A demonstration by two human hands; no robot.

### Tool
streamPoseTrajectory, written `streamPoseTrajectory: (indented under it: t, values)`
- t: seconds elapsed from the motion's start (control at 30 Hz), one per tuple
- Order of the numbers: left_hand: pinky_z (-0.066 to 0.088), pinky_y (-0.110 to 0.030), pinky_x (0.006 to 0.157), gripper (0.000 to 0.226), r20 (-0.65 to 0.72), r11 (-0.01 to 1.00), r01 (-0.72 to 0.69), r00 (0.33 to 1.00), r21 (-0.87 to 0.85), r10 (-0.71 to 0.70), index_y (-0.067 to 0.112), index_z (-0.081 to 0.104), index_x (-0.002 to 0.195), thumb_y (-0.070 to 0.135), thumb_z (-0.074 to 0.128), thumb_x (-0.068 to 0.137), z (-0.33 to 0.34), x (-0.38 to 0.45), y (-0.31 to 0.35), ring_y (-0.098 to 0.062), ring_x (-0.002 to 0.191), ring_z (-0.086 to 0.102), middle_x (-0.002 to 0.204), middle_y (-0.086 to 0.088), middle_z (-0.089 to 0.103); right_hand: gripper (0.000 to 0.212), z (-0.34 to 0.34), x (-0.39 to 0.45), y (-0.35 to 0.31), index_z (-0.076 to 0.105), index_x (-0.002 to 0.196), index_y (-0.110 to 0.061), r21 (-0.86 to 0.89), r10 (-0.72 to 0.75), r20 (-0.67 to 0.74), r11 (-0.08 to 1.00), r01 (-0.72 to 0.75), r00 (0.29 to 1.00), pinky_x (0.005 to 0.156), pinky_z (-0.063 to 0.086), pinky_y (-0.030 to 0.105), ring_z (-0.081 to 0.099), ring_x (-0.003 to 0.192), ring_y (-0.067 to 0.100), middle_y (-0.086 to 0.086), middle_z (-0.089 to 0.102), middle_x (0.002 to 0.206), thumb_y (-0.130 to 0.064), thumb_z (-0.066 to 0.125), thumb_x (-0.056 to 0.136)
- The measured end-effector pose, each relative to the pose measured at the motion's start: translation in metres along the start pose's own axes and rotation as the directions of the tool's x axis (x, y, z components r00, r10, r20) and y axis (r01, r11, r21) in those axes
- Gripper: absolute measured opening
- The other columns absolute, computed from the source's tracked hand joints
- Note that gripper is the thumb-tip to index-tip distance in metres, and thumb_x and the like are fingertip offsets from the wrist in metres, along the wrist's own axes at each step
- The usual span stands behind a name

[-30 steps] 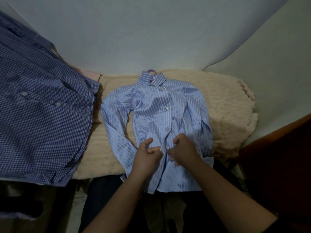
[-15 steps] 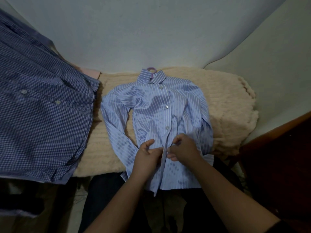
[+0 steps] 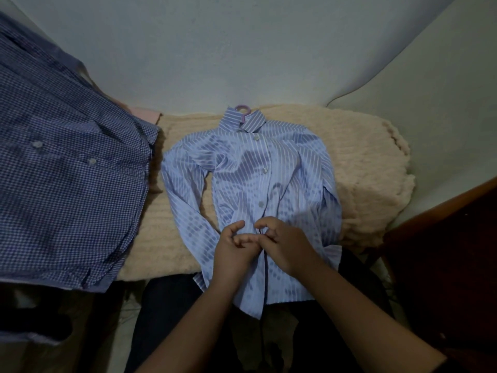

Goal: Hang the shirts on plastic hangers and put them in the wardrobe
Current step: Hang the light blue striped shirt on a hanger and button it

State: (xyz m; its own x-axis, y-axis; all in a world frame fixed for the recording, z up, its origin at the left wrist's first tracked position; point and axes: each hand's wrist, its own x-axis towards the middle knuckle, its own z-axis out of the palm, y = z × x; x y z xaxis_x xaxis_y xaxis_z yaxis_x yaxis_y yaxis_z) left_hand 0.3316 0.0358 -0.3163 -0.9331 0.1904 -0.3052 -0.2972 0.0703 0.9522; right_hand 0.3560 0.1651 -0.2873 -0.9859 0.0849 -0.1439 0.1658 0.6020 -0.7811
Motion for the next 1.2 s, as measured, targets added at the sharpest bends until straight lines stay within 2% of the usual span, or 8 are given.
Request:
streamPoseTrajectory:
  t: [0.2, 0.27, 0.33, 0.53, 0.73, 0.93, 1.07, 1.2]
  values:
    - [0.053, -0.018, 0.076, 0.048, -0.01, 0.998, -0.01, 1.0, -0.057, 0.009, 0.015, 0.046, 0.123, -0.004, 0.066, 0.084, 0.002, -0.001, -0.006, -0.009, 0.08, 0.069, 0.089, -0.007, 0.072, 0.018, 0.003, 0.007, 0.003, 0.064, 0.105, -0.016, 0.091, 0.127, -0.059, 0.988, -0.122, 0.99, 0.069, 0.041, 0.004, 0.058, 0.079, 0.011, -0.004, 0.058, 0.084, -0.011, 0.058, 0.089]
    - [0.054, -0.019, 0.075, 0.049, -0.005, 0.996, 0.007, 1.0, -0.093, -0.008, 0.015, 0.047, 0.121, -0.003, 0.07, 0.082, 0.0, 0.0, -0.007, -0.011, 0.081, 0.069, 0.089, -0.008, 0.071, 0.014, 0.006, 0.008, 0.006, 0.065, 0.09, -0.022, 0.276, 0.221, -0.052, 0.94, -0.198, 0.974, 0.083, 0.054, 0.033, 0.064, 0.087, 0.022, -0.003, 0.062, 0.08, -0.01, 0.063, 0.085]
    - [0.054, -0.023, 0.076, 0.047, 0.005, 0.994, 0.011, 1.0, -0.109, -0.01, 0.018, 0.048, 0.117, -0.002, 0.071, 0.081, 0.0, 0.0, -0.007, -0.015, 0.083, 0.069, 0.089, -0.009, 0.071, 0.019, 0.007, 0.007, 0.007, 0.063, 0.084, -0.025, 0.387, 0.29, -0.03, 0.886, -0.257, 0.956, 0.081, 0.055, 0.045, 0.063, 0.079, 0.025, -0.002, 0.06, 0.069, -0.007, 0.068, 0.08]
    - [0.053, -0.021, 0.074, 0.052, 0.021, 0.993, -0.016, 1.0, -0.113, 0.019, 0.018, 0.05, 0.115, -0.01, 0.072, 0.077, 0.003, -0.002, -0.01, -0.008, 0.076, 0.067, 0.08, -0.004, 0.067, 0.02, 0.005, 0.005, 0.008, 0.059, 0.082, -0.015, 0.593, 0.376, -0.031, 0.753, -0.286, 0.926, 0.062, 0.049, 0.029, 0.055, 0.066, 0.017, 0.004, 0.056, 0.072, 0.004, 0.067, 0.08]
    - [0.053, -0.016, 0.068, 0.051, 0.022, 0.99, 0.008, 1.0, -0.139, -0.005, 0.017, 0.049, 0.116, -0.01, 0.069, 0.078, 0.0, -0.001, -0.004, -0.005, 0.073, 0.066, 0.086, -0.008, 0.066, 0.023, 0.007, 0.006, 0.007, 0.053, 0.082, -0.012, 0.726, 0.419, -0.015, 0.629, -0.279, 0.908, 0.065, 0.051, 0.036, 0.056, 0.069, 0.02, 0.006, 0.053, 0.078, 0.008, 0.064, 0.082]
    - [0.053, -0.017, 0.069, 0.045, -0.02, 0.991, -0.059, 0.998, -0.118, 0.057, 0.013, 0.052, 0.113, -0.011, 0.069, 0.079, 0.005, -0.004, -0.005, -0.007, 0.073, 0.067, 0.082, -0.008, 0.066, 0.034, 0.015, 0.009, 0.006, 0.049, 0.079, -0.019, 0.628, 0.416, -0.114, 0.734, -0.259, 0.902, 0.063, 0.047, 0.033, 0.053, 0.065, 0.02, 0.005, 0.054, 0.072, 0.007, 0.071, 0.072]
    - [0.053, -0.017, 0.071, 0.044, -0.059, 0.989, -0.109, 0.993, -0.099, 0.104, 0.017, 0.054, 0.108, -0.009, 0.071, 0.077, 0.011, -0.007, -0.004, -0.009, 0.073, 0.065, 0.079, -0.006, 0.064, 0.036, 0.014, 0.009, 0.002, 0.039, 0.075, -0.019, 0.528, 0.384, -0.224, 0.82, -0.219, 0.896, 0.044, 0.035, 0.01, 0.044, 0.057, 0.013, 0.005, 0.048, 0.071, 0.006, 0.065, 0.075]
    - [0.053, -0.018, 0.072, 0.047, -0.042, 0.989, -0.106, 0.994, -0.104, 0.102, 0.018, 0.053, 0.108, -0.008, 0.074, 0.075, 0.01, -0.005, -0.003, -0.009, 0.072, 0.064, 0.076, -0.005, 0.063, 0.041, 0.013, 0.011, 0.003, 0.029, 0.072, -0.023, 0.465, 0.413, -0.224, 0.841, -0.275, 0.883, 0.041, 0.029, 0.017, 0.035, 0.054, 0.01, -0.002, 0.036, 0.067, -0.003, 0.065, 0.079]
